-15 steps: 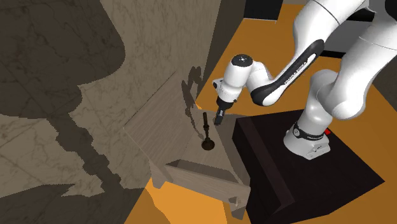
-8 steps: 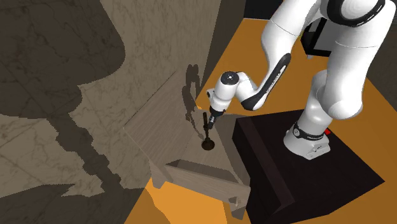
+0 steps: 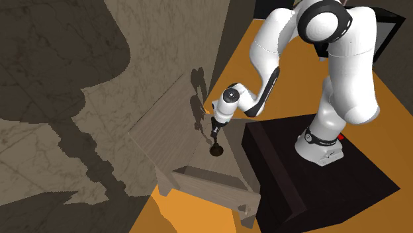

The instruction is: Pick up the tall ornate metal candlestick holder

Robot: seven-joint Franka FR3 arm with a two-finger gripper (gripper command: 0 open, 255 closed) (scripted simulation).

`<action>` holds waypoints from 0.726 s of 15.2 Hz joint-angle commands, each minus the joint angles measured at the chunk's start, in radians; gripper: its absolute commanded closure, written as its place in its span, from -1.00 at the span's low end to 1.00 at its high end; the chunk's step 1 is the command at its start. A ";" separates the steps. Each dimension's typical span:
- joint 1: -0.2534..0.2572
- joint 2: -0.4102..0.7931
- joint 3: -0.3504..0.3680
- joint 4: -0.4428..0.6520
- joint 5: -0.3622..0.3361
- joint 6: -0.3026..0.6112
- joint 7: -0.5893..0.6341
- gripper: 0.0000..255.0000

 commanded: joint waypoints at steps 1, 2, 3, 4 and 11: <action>0.020 0.043 -0.025 0.023 -0.049 0.021 0.058 -1.00; 0.028 0.060 -0.034 0.033 -0.067 0.029 0.080 -1.00; 0.036 0.078 -0.043 0.043 -0.085 0.038 0.102 -1.00; 0.044 0.096 -0.051 0.054 -0.102 0.046 0.125 -1.00; 0.058 0.124 -0.065 0.070 -0.131 0.060 0.162 1.00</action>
